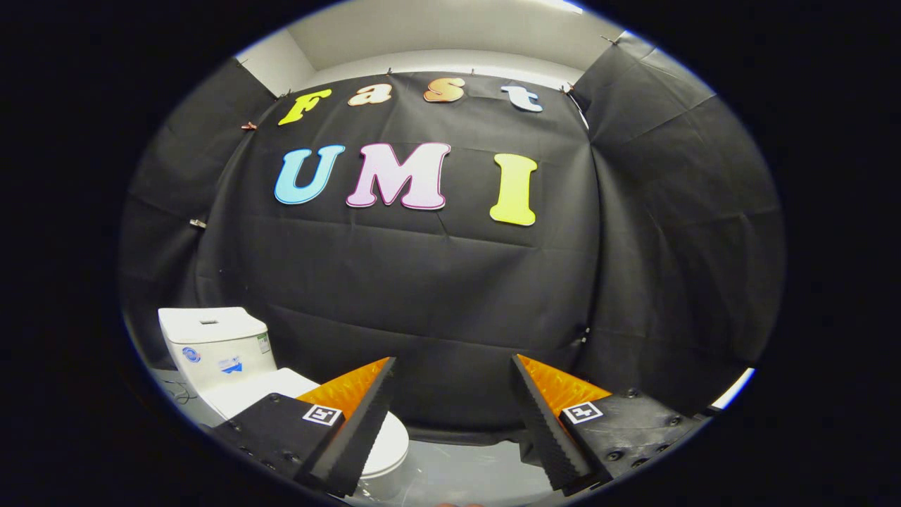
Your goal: Open the toilet lid.
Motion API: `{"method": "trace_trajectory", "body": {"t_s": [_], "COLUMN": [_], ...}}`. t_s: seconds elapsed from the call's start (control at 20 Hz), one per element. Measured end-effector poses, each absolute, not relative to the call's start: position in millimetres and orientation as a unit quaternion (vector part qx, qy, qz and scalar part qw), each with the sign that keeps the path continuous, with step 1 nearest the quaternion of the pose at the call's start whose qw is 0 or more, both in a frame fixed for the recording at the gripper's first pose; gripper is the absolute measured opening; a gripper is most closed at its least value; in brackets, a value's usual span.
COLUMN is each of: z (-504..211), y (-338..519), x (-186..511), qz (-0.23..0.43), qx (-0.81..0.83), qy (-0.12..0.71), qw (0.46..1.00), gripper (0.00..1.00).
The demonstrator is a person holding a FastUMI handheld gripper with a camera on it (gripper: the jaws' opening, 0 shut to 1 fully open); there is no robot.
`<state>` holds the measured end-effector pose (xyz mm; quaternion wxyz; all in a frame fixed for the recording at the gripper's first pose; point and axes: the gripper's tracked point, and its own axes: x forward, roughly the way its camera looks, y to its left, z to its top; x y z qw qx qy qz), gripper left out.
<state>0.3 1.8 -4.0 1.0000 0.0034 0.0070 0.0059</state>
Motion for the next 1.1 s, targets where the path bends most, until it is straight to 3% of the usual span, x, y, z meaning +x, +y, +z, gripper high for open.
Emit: {"method": "trace_trajectory", "body": {"t_s": [0.75, 1.1], "z": [-10.9, -33.2], "y": [4.8, 20.8], "x": [1.6, 5.8], "qz": [0.012, 0.045], "qx": [0.009, 0.051], "qy": [0.018, 0.066], "qw": [1.000, 0.996], "gripper": [0.98, 0.98]}}
